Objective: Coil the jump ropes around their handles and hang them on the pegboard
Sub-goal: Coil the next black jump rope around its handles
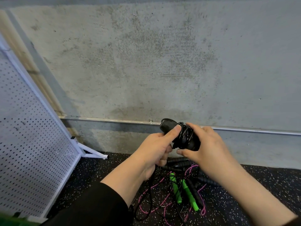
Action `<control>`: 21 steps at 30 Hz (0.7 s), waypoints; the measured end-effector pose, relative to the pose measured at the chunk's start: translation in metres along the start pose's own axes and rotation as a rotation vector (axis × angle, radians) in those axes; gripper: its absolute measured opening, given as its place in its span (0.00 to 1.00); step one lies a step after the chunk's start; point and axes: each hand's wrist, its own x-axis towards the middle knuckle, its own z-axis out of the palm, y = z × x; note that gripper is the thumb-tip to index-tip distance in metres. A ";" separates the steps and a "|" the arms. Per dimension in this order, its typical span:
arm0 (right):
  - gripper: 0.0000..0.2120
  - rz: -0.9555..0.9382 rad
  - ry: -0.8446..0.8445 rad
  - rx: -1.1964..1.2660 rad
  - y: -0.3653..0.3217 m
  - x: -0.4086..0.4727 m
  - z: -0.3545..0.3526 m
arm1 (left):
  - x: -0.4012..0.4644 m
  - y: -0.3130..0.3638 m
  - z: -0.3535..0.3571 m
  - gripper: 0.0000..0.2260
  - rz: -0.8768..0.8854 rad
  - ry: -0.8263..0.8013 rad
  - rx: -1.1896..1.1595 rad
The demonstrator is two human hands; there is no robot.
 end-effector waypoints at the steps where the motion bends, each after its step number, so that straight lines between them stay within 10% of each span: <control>1: 0.43 -0.012 0.016 -0.060 -0.003 -0.002 0.001 | 0.000 -0.001 0.001 0.17 0.006 0.020 0.018; 4: 0.42 -0.040 -0.059 -0.074 -0.004 -0.004 -0.004 | 0.000 -0.004 0.001 0.16 0.021 0.045 0.032; 8: 0.15 0.026 -0.117 0.501 0.001 -0.001 -0.027 | 0.000 -0.002 -0.004 0.14 0.084 -0.015 0.033; 15: 0.28 0.444 -0.631 1.098 0.018 -0.004 -0.040 | -0.004 0.000 -0.003 0.12 0.153 -0.112 0.079; 21: 0.18 0.280 -0.406 1.034 0.014 0.001 -0.031 | -0.002 0.002 -0.008 0.10 0.104 -0.096 0.129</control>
